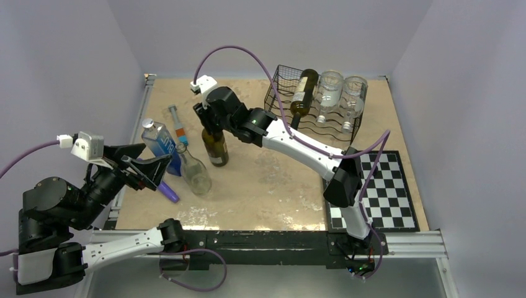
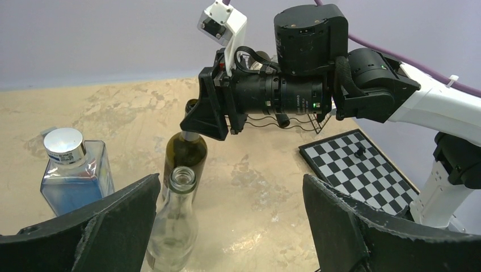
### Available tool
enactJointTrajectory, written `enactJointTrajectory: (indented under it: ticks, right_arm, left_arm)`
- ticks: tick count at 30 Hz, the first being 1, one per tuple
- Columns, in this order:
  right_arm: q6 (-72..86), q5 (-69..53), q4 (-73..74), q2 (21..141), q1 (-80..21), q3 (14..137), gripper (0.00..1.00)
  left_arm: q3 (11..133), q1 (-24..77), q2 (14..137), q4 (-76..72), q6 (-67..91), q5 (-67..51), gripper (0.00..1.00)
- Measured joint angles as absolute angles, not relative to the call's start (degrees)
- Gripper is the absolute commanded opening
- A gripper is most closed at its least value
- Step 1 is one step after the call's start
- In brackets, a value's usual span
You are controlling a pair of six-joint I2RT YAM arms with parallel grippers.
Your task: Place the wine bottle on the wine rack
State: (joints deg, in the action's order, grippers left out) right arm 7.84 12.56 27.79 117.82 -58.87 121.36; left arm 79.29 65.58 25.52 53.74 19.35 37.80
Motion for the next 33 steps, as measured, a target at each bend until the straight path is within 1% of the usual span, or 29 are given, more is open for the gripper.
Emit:
enactJointTrajectory:
  ticks: [2, 5, 12, 16, 23, 28, 33]
  right_arm:
    - [7.79, 12.49, 27.75, 117.82, -58.87, 121.36, 0.26]
    - [7.38, 12.51, 27.75, 117.82, -58.87, 121.36, 0.00]
    - [7.29, 12.56, 29.04, 117.19, -58.87, 121.36, 0.00]
    - [7.49, 12.62, 34.04, 114.69, -58.87, 121.34, 0.00]
    - [7.51, 14.22, 42.72, 103.77, -58.87, 121.95, 0.00]
    - [7.60, 14.48, 49.47, 96.90, -58.87, 125.38, 0.00]
    - [8.21, 13.50, 57.49, 91.72, -58.87, 129.32, 0.00]
  left_arm:
    - [79.29, 65.58, 25.52, 54.26, 19.64, 37.69, 0.99]
    - [79.29, 65.58, 25.54, 55.33, 20.21, 37.26, 0.99]
    - [79.31, 65.58, 27.09, 56.34, 20.34, 34.63, 0.99]
    - [79.31, 65.58, 29.19, 56.12, 19.90, 32.60, 0.99]
    - [78.67, 65.58, 30.15, 51.13, 17.78, 29.50, 0.99]
    - [76.42, 65.58, 31.20, 47.03, 16.73, 27.05, 0.99]
    - [72.20, 65.58, 35.73, 40.73, 16.71, 21.76, 0.99]
